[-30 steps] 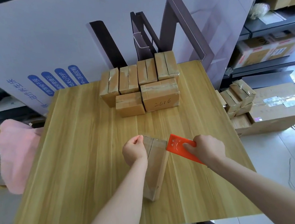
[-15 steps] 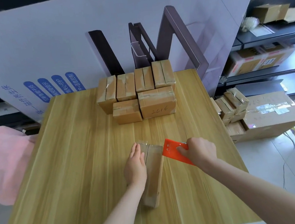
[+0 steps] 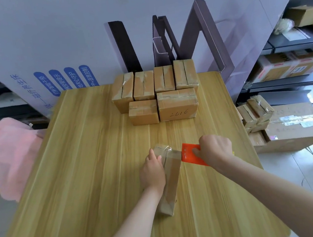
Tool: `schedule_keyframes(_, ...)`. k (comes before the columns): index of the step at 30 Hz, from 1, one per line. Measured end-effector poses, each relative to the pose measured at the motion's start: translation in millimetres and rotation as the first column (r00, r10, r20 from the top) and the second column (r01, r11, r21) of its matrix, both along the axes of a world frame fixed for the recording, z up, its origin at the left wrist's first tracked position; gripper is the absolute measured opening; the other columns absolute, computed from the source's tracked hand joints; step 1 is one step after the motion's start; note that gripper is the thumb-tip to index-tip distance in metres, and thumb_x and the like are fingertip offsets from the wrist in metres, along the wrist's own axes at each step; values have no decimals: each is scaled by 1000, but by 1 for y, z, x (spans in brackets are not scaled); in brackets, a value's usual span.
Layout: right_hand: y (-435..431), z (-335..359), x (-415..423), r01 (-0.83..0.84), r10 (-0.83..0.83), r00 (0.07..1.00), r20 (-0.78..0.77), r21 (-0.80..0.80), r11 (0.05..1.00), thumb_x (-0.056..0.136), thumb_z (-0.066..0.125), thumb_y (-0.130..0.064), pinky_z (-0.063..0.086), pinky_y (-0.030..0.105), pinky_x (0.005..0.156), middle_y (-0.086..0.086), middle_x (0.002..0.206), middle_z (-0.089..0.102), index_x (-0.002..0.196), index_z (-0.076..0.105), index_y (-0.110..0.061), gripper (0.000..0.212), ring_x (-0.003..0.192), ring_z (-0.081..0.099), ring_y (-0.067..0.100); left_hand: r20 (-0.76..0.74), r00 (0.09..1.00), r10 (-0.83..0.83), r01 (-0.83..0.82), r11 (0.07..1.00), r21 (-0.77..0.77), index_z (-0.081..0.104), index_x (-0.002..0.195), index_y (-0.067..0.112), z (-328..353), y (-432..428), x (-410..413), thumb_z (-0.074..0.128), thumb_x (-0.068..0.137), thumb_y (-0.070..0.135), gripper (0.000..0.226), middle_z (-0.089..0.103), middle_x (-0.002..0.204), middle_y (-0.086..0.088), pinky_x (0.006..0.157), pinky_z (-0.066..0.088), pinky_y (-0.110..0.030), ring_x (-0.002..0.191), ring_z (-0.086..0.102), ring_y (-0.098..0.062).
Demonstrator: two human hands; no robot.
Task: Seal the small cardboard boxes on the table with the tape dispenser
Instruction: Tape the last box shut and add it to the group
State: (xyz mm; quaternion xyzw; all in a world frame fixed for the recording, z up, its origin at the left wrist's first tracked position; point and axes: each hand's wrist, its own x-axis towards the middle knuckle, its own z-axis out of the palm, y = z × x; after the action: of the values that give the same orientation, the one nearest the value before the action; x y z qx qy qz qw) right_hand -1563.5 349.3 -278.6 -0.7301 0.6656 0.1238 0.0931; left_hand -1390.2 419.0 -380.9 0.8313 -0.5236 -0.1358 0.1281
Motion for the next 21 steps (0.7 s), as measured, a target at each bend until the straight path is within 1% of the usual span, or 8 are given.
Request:
schedule_keyframes(4,0,4,17,-73,65,991,-120,-62,995,91,49,-25,21,23,45,-4,57,43,60,45,-21,31,47,38,14,-78,997,25,-28,999,-33,39,137,12,3,-1,-4,30,103,36,43,63,113,-4,73,51,-36,97,62,-22)
schedule_keyframes(6,2,4,22,-77,66,986,-151,-72,994,91,49,-23,19,23,44,-4,55,41,59,44,-21,32,45,34,14,-136,989,54,-63,996,-59,40,137,11,3,-2,-6,30,103,34,42,62,115,-4,73,48,-35,99,61,-23)
schedule_keyframes(9,-4,-1,14,65,-66,996,-54,-25,998,93,49,-29,25,23,44,-2,58,48,61,45,-20,34,48,41,15,-198,976,92,-108,992,-69,39,139,11,3,-4,-9,30,103,33,43,61,120,-2,73,45,-33,103,60,-23)
schedule_keyframes(12,1,-19,7,240,-246,965,87,69,968,93,50,-40,28,22,43,-1,62,53,65,48,-17,36,48,48,16,-238,960,147,-158,987,-24,38,142,15,1,-4,-8,31,103,36,44,60,126,1,75,42,-32,108,59,-22)
schedule_keyframes(16,19,-50,3,338,-351,926,137,110,935,93,48,-46,32,22,47,-1,63,55,66,49,-17,40,52,51,16,-363,897,251,-238,968,81,36,144,23,1,-10,-6,32,102,39,45,59,130,3,82,44,-33,115,57,-23)
schedule_keyframes(18,20,-54,-8,428,-443,870,214,116,896,92,48,-52,34,23,49,2,63,56,67,52,-13,46,55,56,21,-523,779,346,-309,938,160,33,146,23,3,-14,-7,34,102,38,47,53,138,2,91,42,-35,122,52,-25)
schedule_keyframes(19,20,-53,-14,467,-480,837,263,113,877,91,47,-55,35,24,53,3,64,57,68,55,-12,49,60,58,24,-631,664,401,-366,910,193,33,146,22,4,-16,-11,36,102,36,46,51,139,0,94,41,-36,122,51,-26)
schedule_keyframes(21,18,-47,-22,539,-526,750,402,90,837,90,47,-57,37,26,56,5,63,58,67,60,-10,54,64,59,29,-785,409,465,-482,841,246,42,138,20,6,-19,-21,39,101,33,39,56,132,-3,93,42,-35,110,55,-26)
